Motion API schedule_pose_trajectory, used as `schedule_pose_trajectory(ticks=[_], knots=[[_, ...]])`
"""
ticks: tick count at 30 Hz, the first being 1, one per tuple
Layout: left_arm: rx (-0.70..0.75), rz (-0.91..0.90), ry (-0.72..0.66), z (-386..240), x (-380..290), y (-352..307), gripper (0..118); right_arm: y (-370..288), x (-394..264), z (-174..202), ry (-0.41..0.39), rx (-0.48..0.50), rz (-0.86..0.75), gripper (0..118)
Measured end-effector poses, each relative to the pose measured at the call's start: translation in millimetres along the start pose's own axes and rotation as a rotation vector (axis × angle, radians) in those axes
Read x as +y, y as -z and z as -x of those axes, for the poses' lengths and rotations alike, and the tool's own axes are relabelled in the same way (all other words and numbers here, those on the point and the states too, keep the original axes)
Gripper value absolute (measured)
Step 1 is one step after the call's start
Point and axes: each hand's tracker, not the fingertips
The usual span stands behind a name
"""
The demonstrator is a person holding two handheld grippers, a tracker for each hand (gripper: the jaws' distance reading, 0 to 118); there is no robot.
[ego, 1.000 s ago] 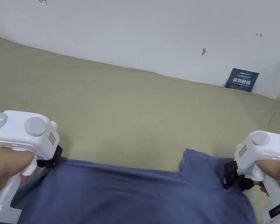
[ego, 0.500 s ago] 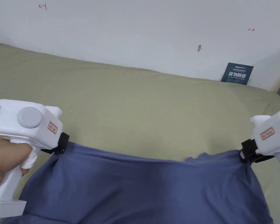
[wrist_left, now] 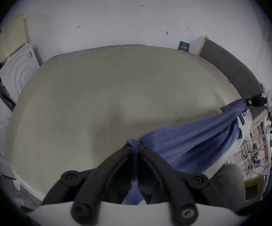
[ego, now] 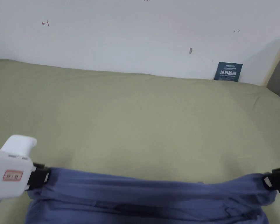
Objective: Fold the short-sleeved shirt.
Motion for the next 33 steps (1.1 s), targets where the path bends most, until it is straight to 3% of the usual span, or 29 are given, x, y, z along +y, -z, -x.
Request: schedule_pose_trajectory(ticks=[9, 11, 18, 20, 21, 22, 23, 24, 26, 32, 33], knots=[[-0.013, 0.099, -0.003, -11.2, -98.1, 20.0, 2, 30.5, -102.4, -3.0, 0.079, 0.004, 0.094, 2], [-0.036, 0.107, -0.070, -8.8, -110.2, 27.0, 2, 40.0, -116.8, -9.0, 0.095, -0.005, 0.091, 2], [-0.067, 0.060, -0.117, 6.6, -127.4, 38.8, 4, 57.7, -134.5, -28.4, 0.178, 0.026, 0.079, 2], [-0.106, 0.038, -0.166, 9.1, -126.7, 33.3, 17, 54.5, -132.8, -29.3, 0.203, 0.063, 0.072, 3], [-0.127, 0.031, -0.202, 10.5, -126.0, 27.4, 48, 49.2, -130.7, -28.7, 0.205, 0.080, 0.051, 7], [-0.155, 0.030, -0.240, 2.4, -124.2, 11.6, 75, 41.3, -128.3, -27.7, 0.203, 0.080, 0.021, 21], [-0.184, 0.016, -0.268, -0.4, -122.3, 0.4, 87, 31.0, -126.7, -23.9, 0.206, 0.085, 0.001, 48], [-0.204, -0.006, -0.283, -3.7, -118.0, -12.7, 89, 19.3, -121.7, -21.1, 0.210, 0.088, -0.007, 63], [-0.185, -0.045, -0.257, -6.3, -106.7, -26.6, 89, -1.8, -109.2, -13.6, 0.226, 0.092, -0.070, 63], [-0.065, -0.200, -0.134, -83.6, -55.9, -53.8, 87, -33.7, -77.5, 73.7, 0.186, -0.056, -0.216, 62], [-0.034, -0.202, -0.123, -101.0, -53.4, -51.7, 78, -32.4, -77.2, 90.5, 0.179, -0.069, -0.228, 61]])
